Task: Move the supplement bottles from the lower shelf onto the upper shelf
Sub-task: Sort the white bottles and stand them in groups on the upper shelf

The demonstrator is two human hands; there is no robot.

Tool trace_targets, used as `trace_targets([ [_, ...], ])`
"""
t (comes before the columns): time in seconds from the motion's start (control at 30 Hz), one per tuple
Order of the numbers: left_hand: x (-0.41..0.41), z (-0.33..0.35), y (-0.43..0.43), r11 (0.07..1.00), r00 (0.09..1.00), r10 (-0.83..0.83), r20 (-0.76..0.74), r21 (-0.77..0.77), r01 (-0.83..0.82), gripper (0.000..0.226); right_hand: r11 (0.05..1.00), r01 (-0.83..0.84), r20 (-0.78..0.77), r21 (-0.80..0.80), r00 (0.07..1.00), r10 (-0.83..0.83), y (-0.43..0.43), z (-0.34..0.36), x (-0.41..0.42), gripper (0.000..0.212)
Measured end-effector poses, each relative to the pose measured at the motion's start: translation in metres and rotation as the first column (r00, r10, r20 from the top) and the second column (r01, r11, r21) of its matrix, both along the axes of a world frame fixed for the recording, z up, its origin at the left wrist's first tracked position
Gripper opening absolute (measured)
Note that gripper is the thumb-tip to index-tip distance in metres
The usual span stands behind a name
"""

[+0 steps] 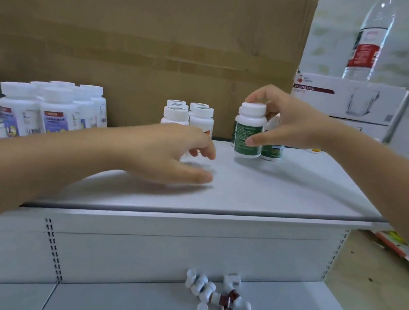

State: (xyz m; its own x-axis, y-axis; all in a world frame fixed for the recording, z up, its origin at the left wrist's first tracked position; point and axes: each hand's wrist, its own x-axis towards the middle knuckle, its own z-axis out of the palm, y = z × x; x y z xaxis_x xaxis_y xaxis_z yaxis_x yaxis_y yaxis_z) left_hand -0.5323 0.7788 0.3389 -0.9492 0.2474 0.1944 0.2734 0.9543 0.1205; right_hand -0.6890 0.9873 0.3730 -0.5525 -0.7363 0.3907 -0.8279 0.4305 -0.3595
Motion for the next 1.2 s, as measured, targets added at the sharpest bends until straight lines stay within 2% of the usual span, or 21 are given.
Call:
trace_targets([
  [0.07, -0.007, -0.003, 0.009, 0.996, 0.997, 0.017, 0.07, -0.089, -0.011, 0.051, 0.999, 0.019, -0.072, 0.033, 0.997, -0.017, 0.0, -0.007, -0.002, 0.061],
  [0.13, -0.012, -0.005, 0.014, 0.994, 0.993, 0.012, 0.118, -0.113, 0.001, 0.051, 0.996, 0.06, -0.225, 0.067, 0.973, -0.044, 0.0, -0.015, -0.006, 0.062],
  [0.2, -0.014, -0.009, 0.016, 0.992, 0.993, -0.013, 0.119, -0.121, 0.028, 0.048, 0.993, 0.107, -0.364, 0.05, 0.928, -0.082, 0.001, -0.022, -0.011, 0.068],
  [0.27, -0.014, -0.013, 0.014, 0.993, 0.994, -0.037, 0.099, -0.11, 0.048, 0.046, 0.992, 0.123, -0.423, 0.016, 0.9, -0.105, 0.003, -0.026, -0.016, 0.073],
  [0.4, -0.013, -0.014, 0.013, 0.996, 0.994, -0.038, 0.107, -0.08, 0.046, 0.048, 0.984, 0.174, -0.456, -0.039, 0.873, -0.173, 0.004, -0.032, -0.02, 0.074],
  [0.67, -0.011, -0.014, 0.015, 0.997, 0.993, -0.028, 0.111, -0.074, 0.036, 0.049, 0.963, 0.267, -0.535, -0.036, 0.809, -0.244, -0.001, -0.037, -0.024, 0.076],
  [0.83, -0.011, -0.014, 0.016, 0.997, 0.993, -0.025, 0.119, -0.068, 0.033, 0.053, 0.955, 0.294, -0.529, -0.037, 0.805, -0.268, -0.005, -0.04, -0.029, 0.075],
  [1.2, -0.009, -0.013, 0.016, 0.997, 0.993, -0.018, 0.115, -0.071, 0.026, 0.046, 0.944, 0.328, -0.552, -0.043, 0.78, -0.296, -0.009, -0.04, -0.028, 0.075],
])
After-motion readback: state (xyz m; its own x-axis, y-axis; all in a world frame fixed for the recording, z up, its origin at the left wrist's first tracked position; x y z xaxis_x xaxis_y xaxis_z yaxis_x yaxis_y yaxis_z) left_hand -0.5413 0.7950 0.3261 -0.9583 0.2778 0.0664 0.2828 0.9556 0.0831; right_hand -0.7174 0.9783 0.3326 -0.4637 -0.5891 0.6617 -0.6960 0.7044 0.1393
